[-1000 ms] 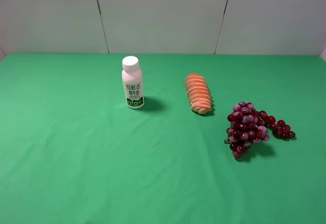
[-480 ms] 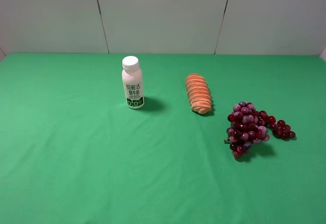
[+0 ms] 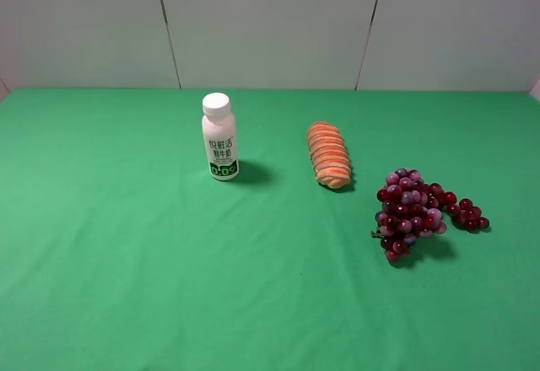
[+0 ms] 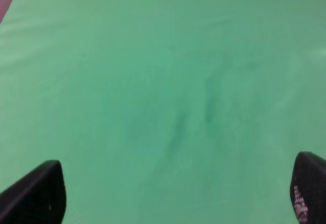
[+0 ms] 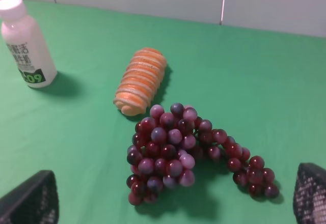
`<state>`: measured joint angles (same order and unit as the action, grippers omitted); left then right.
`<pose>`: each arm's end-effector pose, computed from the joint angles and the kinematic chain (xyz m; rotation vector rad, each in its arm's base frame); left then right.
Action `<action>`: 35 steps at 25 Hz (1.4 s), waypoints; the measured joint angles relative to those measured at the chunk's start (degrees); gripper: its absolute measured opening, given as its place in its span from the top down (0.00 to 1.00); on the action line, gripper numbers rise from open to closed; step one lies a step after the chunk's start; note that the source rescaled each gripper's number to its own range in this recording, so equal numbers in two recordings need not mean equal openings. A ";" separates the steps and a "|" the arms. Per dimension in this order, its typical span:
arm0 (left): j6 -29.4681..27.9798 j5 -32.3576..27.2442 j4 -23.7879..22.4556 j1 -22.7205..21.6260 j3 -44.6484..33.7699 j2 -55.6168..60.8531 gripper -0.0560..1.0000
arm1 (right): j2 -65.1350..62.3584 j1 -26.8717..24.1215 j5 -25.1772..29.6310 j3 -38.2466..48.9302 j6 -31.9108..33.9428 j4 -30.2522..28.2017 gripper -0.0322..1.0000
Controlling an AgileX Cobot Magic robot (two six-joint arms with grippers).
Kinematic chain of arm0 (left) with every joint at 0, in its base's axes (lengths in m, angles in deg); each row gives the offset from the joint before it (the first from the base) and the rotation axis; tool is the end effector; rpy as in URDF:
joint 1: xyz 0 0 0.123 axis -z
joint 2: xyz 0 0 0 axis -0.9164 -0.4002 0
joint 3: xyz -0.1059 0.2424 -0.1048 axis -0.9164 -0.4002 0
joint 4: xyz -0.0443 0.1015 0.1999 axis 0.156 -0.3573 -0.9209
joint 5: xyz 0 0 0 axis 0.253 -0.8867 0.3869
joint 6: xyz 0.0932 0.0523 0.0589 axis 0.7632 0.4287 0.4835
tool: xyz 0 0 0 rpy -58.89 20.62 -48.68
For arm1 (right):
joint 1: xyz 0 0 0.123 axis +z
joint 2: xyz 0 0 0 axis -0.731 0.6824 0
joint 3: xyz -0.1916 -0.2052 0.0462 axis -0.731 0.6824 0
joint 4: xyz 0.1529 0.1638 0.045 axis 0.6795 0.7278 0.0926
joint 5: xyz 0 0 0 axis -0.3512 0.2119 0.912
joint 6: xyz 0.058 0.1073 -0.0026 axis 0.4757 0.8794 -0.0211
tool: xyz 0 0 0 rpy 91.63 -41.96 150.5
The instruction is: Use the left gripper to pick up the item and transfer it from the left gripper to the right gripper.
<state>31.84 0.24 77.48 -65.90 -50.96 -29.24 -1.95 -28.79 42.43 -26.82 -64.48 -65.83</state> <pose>0.0033 0.0101 0.2462 -0.1422 2.0573 0.0204 0.0033 0.0021 0.2566 -0.2876 1.9824 0.2333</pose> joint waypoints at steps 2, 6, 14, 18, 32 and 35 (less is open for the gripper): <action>0.00 0.00 0.00 0.00 0.00 0.00 0.19 | 0.00 -2.31 0.00 0.00 0.00 0.00 0.00; 0.00 0.00 0.00 0.00 0.00 0.00 0.19 | 0.00 -9.78 0.00 0.02 0.00 0.00 0.00; 0.00 0.00 0.00 0.00 0.00 0.00 0.19 | 0.00 -20.96 -0.01 0.02 0.00 0.00 0.00; 0.00 0.00 0.00 0.00 0.00 0.00 0.19 | 0.00 -21.35 -0.01 0.02 0.00 0.00 0.00; 0.00 0.00 0.00 0.00 0.00 0.00 0.19 | 0.00 -21.35 -0.06 0.02 0.00 0.05 0.00; 0.00 0.00 0.00 0.00 0.00 0.00 0.19 | 0.00 -21.35 -0.06 0.02 0.00 0.05 0.00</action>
<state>31.84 0.24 77.48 -65.90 -50.96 -29.24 -1.95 -50.14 42.37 -26.79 -64.48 -65.77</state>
